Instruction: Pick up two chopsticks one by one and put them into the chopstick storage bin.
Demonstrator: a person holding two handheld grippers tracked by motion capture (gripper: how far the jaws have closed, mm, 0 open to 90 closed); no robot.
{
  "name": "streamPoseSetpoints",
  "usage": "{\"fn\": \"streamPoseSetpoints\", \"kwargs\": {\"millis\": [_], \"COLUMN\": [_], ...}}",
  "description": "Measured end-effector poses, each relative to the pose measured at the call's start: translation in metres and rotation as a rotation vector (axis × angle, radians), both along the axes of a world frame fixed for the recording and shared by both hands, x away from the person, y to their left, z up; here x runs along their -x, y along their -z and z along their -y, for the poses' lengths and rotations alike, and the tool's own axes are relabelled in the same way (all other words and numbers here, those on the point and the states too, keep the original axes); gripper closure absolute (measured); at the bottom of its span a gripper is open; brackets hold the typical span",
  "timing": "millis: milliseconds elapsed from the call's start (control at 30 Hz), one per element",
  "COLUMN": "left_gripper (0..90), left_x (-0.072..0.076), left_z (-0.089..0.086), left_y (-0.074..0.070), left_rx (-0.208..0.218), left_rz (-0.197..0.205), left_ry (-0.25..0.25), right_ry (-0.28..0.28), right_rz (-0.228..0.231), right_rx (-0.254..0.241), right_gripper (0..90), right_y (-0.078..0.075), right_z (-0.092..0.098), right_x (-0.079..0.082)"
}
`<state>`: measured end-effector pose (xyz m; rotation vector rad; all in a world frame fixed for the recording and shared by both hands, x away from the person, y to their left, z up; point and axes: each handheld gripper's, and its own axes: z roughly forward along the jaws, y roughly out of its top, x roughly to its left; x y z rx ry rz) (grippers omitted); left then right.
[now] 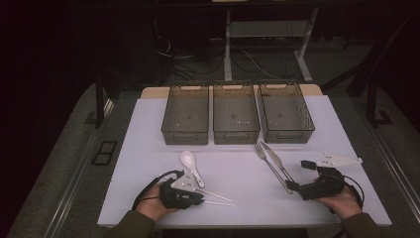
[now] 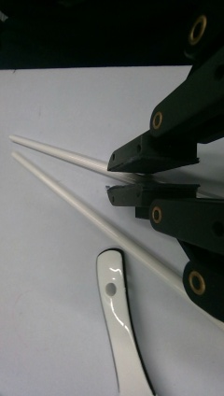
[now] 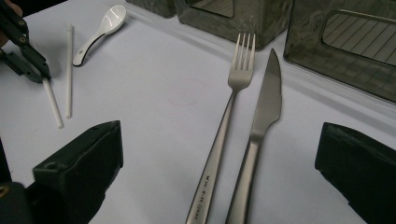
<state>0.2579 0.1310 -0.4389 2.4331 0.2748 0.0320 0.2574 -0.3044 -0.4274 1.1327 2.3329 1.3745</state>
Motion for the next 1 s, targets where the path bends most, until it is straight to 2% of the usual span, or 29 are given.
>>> {"fn": "streamPoseSetpoints", "kwargs": {"millis": [133,267,367,400,467,500,567,600,633,700,867,1000], "left_gripper": [80.9,80.8,76.4,73.4,71.6,70.7,69.1,68.4,67.4,66.9,69.4,76.4], "left_x": [-0.001,0.000,-0.001,0.000,0.000,0.000,-0.001,-0.001,-0.004,-0.005,-0.008,-0.006], "left_z": [0.005,0.006,0.003,0.000,-0.014,-0.014,-0.036,-0.036,-0.051,-0.060,-0.063,-0.062], "left_y": [0.000,0.001,-0.001,-0.003,-0.008,-0.008,-0.008,-0.008,-0.006,-0.004,-0.002,-0.002], "left_rx": [0.003,0.010,0.026,0.037,0.026,0.026,0.017,0.017,0.014,-0.001,-0.020,-0.018], "left_rz": [0.001,-0.001,0.008,0.007,0.028,0.028,0.034,0.034,0.030,0.019,0.017,0.004], "left_ry": [-0.033,-0.040,-0.024,-0.022,-0.012,-0.012,-0.047,-0.047,-0.068,-0.074,-0.075,-0.082], "right_ry": [0.000,0.000,-0.002,-0.003,-0.004,-0.005,-0.006,-0.006,-0.005,-0.006,-0.004,-0.006], "right_rz": [0.001,0.000,0.001,0.003,0.003,0.004,0.004,0.003,0.002,0.002,0.002,0.002], "right_rx": [0.000,0.000,0.000,0.001,0.000,0.000,0.000,0.000,0.000,0.001,0.000,0.001], "right_gripper": [1.0,1.0,1.0,1.0,1.0,1.0,1.0,1.0,1.0,1.0,1.0,1.0], "right_y": [0.000,0.000,0.000,0.000,0.000,0.000,0.000,0.000,0.000,0.000,0.000,0.000], "right_z": [0.000,0.000,0.000,0.000,0.000,0.001,0.001,0.001,0.000,0.000,0.000,0.000], "right_x": [0.000,0.000,0.000,0.000,0.000,0.000,0.001,0.001,0.000,0.000,0.000,0.000]}}
